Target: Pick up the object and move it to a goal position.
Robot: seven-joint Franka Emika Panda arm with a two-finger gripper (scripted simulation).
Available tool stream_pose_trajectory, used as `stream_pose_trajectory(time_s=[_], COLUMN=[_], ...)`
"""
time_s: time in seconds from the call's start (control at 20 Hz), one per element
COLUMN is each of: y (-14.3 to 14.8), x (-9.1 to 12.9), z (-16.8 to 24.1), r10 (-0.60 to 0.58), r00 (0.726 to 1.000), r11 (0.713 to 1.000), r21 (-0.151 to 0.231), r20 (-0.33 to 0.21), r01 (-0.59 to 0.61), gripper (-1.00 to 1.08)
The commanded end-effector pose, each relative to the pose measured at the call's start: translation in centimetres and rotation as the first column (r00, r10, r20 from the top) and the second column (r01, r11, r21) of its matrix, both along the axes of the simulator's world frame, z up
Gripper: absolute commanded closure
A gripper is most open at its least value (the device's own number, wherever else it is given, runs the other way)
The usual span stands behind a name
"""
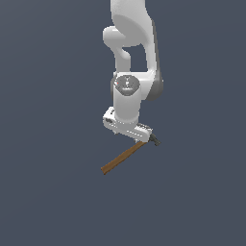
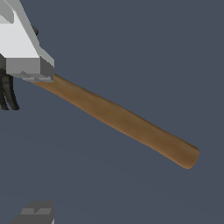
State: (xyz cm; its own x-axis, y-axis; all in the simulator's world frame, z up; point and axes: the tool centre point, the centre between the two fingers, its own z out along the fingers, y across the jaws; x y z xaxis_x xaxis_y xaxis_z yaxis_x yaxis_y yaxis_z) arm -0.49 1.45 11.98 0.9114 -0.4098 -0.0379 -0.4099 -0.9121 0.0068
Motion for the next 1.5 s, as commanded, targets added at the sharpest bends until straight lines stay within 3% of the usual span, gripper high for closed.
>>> stream_pose_trajectory(time_s=[0.0,0.35,0.8,1.15,1.45], y=[0.2,0.7,1.2,1.4,1.4], x=[0.1,0.3,0.4,0.5,0.5], z=[-0.6,-2.2,-4.1,-5.0,-5.3], r10=[-0.069,-0.255,-0.468,-0.562,-0.596], r00=[0.998,0.967,0.884,0.826,0.802], r11=[0.998,0.967,0.884,0.826,0.802], r21=[-0.002,-0.006,-0.009,-0.01,-0.009], r20=[0.003,0.012,0.026,0.034,0.037], r01=[0.069,0.255,0.468,0.563,0.597], gripper=[-0.92,-0.92,-0.92,-0.92,-0.92])
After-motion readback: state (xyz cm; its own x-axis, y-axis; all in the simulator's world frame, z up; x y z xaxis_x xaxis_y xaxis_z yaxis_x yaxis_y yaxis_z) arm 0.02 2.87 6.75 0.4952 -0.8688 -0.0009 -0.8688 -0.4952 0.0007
